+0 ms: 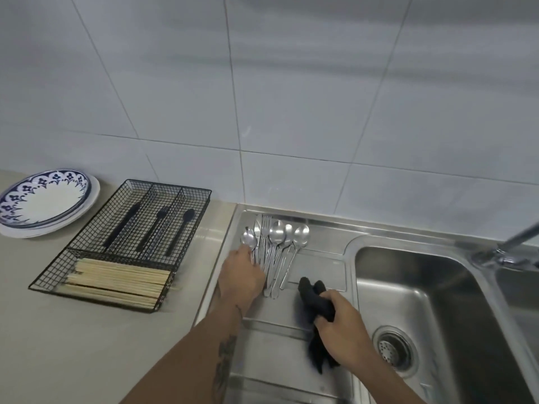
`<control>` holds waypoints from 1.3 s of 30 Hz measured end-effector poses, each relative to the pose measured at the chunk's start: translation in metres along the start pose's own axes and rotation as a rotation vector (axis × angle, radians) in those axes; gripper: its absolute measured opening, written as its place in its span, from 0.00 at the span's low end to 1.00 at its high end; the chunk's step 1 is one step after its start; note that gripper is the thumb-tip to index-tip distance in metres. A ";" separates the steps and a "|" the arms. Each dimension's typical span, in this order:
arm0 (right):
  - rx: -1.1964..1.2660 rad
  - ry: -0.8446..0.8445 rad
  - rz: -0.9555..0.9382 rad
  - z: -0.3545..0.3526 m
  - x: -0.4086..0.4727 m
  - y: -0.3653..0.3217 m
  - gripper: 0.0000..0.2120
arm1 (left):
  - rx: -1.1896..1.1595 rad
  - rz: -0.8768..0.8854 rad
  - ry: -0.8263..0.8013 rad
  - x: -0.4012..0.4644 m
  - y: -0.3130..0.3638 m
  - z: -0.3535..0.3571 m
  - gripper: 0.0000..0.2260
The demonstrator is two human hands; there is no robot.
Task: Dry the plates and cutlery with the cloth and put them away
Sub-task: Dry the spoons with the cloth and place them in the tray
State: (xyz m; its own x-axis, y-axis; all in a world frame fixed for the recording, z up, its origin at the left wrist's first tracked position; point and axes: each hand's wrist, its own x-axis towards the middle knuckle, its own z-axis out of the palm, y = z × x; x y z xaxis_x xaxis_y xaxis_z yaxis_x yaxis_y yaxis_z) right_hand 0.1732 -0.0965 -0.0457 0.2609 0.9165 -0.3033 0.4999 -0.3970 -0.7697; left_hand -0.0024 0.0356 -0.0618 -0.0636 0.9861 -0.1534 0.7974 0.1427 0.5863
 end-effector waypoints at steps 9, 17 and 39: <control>0.088 0.032 0.018 0.011 0.017 0.006 0.16 | -0.005 -0.111 0.024 0.013 0.010 -0.001 0.18; 0.142 0.062 -0.031 -0.004 -0.006 0.005 0.26 | 0.113 -0.059 -0.046 -0.011 -0.006 -0.024 0.13; -0.589 0.355 -0.383 -0.019 -0.074 -0.008 0.34 | 0.091 0.583 -0.249 -0.139 0.027 -0.055 0.19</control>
State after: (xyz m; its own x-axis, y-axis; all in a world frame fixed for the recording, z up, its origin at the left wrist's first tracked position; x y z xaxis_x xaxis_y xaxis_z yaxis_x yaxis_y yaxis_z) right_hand 0.1658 -0.1625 -0.0066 0.1805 0.9636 0.1972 0.9378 -0.1082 -0.3298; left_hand -0.0053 -0.0928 0.0189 0.5288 0.8486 -0.0163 0.7075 -0.4302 0.5607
